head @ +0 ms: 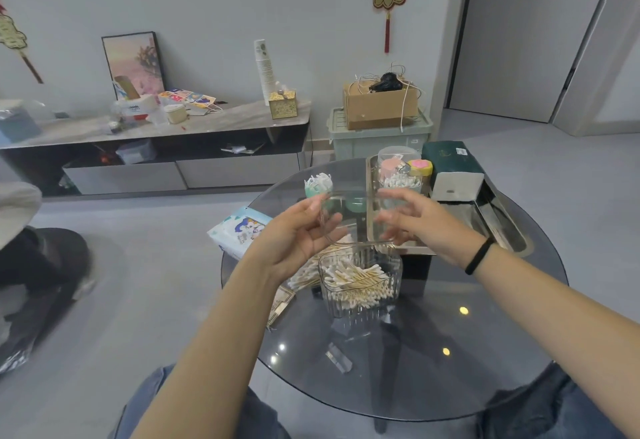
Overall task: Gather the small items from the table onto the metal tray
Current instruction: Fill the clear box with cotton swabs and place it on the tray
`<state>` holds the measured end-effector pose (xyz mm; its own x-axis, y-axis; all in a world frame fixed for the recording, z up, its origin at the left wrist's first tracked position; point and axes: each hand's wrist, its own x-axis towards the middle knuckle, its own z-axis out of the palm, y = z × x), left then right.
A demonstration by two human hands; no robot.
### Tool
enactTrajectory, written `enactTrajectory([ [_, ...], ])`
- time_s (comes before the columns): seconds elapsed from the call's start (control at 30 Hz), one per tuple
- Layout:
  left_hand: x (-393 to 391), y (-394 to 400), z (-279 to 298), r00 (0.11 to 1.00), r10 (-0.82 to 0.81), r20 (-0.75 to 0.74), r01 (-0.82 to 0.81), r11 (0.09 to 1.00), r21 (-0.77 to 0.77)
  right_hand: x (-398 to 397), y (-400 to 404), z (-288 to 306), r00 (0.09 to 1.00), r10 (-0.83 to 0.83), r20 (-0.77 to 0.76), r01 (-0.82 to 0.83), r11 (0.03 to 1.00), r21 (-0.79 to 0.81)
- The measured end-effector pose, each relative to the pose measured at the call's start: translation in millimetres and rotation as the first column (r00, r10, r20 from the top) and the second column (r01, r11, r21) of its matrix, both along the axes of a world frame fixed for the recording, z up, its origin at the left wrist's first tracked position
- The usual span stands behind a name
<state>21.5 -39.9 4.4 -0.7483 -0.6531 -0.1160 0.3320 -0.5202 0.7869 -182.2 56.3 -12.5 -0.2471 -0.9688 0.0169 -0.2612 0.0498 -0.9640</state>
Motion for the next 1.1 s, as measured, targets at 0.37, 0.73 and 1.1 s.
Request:
enactTrajectory([
  [0.37, 12, 24, -26, 0.627, 0.599, 0.499, 0.372, 0.333, -0.866, 7, 5, -1, 0.932, -0.035, -0.360, 0.047, 0.999, 0.025],
  [0.73, 17, 27, -27, 0.584, 0.568, 0.579, 0.451, 0.366, -0.814, 16, 3, -14, 0.811, -0.016, -0.585, 0.037, 0.999, 0.024],
  [1.1, 18, 29, -25, 0.516, 0.519, 0.681, 0.646, 0.285, -0.708, 20, 8, -18, 0.829, 0.022, -0.559, 0.014, 0.998, 0.060],
])
